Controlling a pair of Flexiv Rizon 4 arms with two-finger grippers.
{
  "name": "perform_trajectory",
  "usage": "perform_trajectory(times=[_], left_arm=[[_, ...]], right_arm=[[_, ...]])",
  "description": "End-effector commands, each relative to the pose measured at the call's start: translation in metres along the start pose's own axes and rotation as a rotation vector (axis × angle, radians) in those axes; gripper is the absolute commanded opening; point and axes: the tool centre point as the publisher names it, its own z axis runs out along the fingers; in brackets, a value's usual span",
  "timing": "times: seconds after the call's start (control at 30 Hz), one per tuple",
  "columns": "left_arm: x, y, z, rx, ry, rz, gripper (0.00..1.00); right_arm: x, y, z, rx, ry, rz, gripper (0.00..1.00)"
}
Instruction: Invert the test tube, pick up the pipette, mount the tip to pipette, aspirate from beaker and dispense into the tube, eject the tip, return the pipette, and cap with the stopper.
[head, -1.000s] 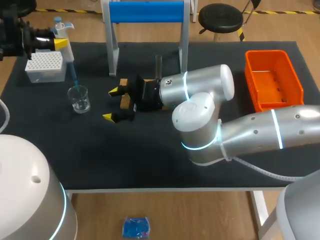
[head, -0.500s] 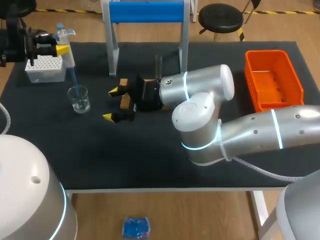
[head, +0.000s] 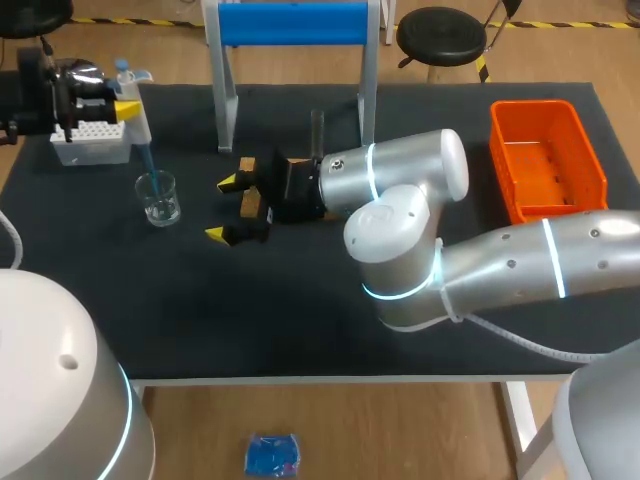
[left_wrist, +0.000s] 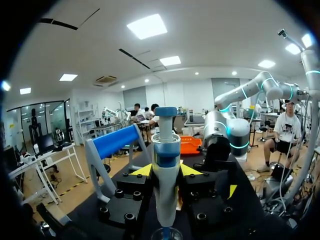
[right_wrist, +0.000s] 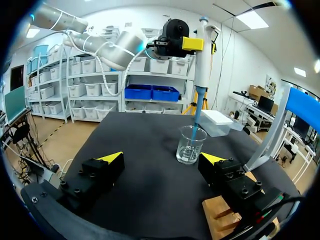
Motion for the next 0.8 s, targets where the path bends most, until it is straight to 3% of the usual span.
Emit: perform_trajectory(times=[0.03,0.8], left_arm=[[-0.004,0.005,0.001,0.005,0.005,0.000,0.00],[-0.005,0.026,-0.001,0.008,-0.012,-0.035,0.00]], right_arm=[[0.000,-0.001,0.000,-0.002,0.000,0.000,1.00],[0.000,-0.001,0.000,-0.002,0.000,0.000,1.00]])
